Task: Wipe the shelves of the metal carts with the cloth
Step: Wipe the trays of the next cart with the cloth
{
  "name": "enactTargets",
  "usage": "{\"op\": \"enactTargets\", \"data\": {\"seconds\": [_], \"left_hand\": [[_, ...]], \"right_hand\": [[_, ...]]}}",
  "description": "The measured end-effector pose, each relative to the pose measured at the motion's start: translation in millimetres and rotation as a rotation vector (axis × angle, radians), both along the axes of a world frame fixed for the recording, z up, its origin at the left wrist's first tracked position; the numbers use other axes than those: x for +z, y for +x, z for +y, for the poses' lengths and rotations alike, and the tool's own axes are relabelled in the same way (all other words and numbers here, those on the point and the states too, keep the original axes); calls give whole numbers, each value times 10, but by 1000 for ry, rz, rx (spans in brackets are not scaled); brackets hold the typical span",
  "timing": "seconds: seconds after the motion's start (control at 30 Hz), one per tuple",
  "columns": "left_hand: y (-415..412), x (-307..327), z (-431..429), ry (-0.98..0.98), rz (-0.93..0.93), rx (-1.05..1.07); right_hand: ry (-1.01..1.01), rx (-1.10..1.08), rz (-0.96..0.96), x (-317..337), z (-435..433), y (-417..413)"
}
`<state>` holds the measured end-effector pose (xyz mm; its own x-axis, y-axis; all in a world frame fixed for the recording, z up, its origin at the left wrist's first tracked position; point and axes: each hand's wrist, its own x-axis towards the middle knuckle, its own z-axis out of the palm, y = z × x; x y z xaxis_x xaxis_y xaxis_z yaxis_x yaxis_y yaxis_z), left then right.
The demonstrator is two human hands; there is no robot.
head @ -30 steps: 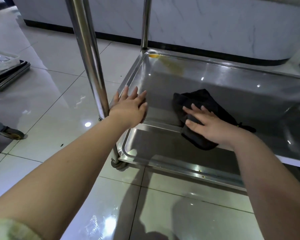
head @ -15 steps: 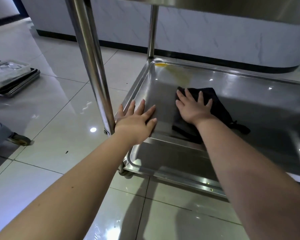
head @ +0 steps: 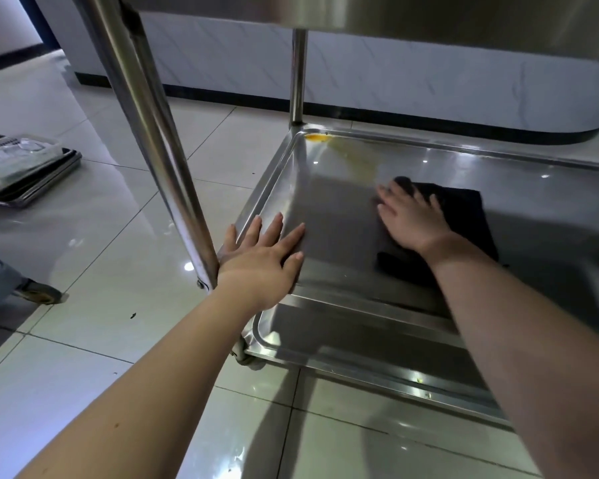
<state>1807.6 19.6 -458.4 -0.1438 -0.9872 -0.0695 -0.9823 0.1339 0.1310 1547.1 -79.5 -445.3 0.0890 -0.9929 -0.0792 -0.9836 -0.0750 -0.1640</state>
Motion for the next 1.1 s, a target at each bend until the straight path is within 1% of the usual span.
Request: {"op": "enactTargets", "data": {"seconds": [0.1, 0.13, 0.2, 0.27, 0.3, 0.43, 0.53, 0.63, 0.7, 0.77, 0.83, 1.0, 1.1], "left_hand": [[-18, -6, -9, 2, -19, -3], [-18, -5, -13, 2, -27, -3], [-10, -5, -13, 3, -32, 0], [0, -9, -6, 3, -35, -3], [7, -11, -3, 4, -38, -8], [16, 1, -2, 11, -52, -17], [16, 0, 18, 2, -36, -11], [41, -4, 52, -45, 100, 34], [51, -5, 52, -66, 137, 49], [46, -17, 38, -66, 114, 51], [33, -38, 23, -59, 76, 45], [17, -77, -5, -34, 9, 23], [-9, -85, 5, -44, 8, 14]], "right_hand": [[-3, 49, -180, 91, 33, -388], [-21, 26, -183, 114, 57, -455], [52, -57, -48, 107, 135, -500], [128, -95, 89, 24, 206, -427], [118, -113, 107, -9, 218, -340], [81, -177, 45, 8, 36, 234], [74, -81, 5, 30, -114, 859], [78, 33, 20, 50, -200, 1393], [92, 63, 11, 53, -273, 1496], [83, 64, -17, 48, -323, 1370], [57, 37, -23, 25, -356, 1072], [53, -222, -14, 6, -380, -175], [75, -302, -34, 9, -326, -672]]}}
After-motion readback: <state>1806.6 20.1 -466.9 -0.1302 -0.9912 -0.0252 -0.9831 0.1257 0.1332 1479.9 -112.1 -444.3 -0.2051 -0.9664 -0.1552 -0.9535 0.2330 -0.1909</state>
